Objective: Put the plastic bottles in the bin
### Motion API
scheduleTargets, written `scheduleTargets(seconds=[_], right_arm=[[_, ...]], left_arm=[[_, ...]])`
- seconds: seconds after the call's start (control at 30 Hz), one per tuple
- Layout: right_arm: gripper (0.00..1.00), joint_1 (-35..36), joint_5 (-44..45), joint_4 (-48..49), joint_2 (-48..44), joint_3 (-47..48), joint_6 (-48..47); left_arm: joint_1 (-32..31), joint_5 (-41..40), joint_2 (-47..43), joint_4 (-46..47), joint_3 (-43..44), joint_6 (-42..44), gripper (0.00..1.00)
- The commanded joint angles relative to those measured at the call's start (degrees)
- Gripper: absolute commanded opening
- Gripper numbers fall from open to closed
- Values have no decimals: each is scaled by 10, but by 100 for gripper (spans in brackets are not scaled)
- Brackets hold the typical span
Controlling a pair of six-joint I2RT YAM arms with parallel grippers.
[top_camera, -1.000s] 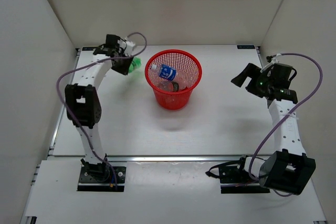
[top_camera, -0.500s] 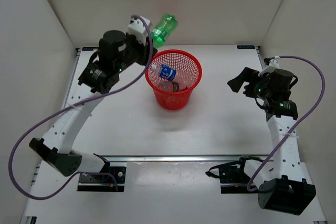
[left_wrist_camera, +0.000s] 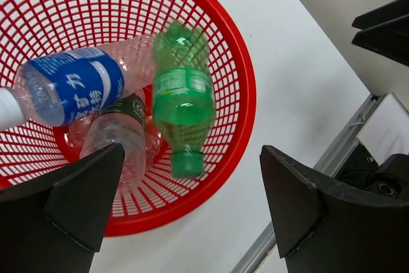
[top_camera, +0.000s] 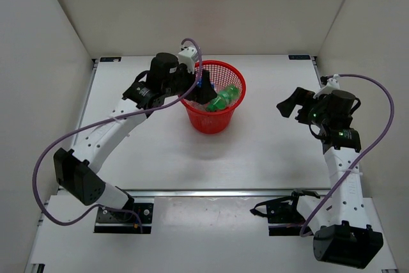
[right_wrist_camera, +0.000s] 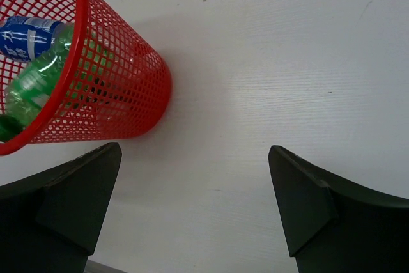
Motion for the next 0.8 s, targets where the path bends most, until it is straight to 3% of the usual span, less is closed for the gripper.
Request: scheduleTargets(seconds=[0.0, 0.07, 0.2, 0.27, 0.4, 0.5, 0.77], right_arm=[[99, -5, 12, 8, -10, 12, 6], [99, -3, 31, 3, -10, 19, 4], [99, -14, 81, -42, 2, 44, -21], [99, -16, 139, -81, 12, 62, -41], [99, -36, 211, -152, 34, 91, -57], [100, -54, 239, -196, 56, 107, -70], [99, -48, 228, -193, 50, 98, -74]], left_arm=[[6, 3, -23, -30, 48, -12, 99], [7, -49, -39, -52, 58, -6, 98], [30, -257, -19, -225, 135, -51, 99], [93, -346, -29, -288, 140, -95, 98], [283, -368, -116, -314, 4, -156, 99], [290, -449, -151, -335, -57, -161, 99], [288, -429, -159, -345, -89, -170, 99]])
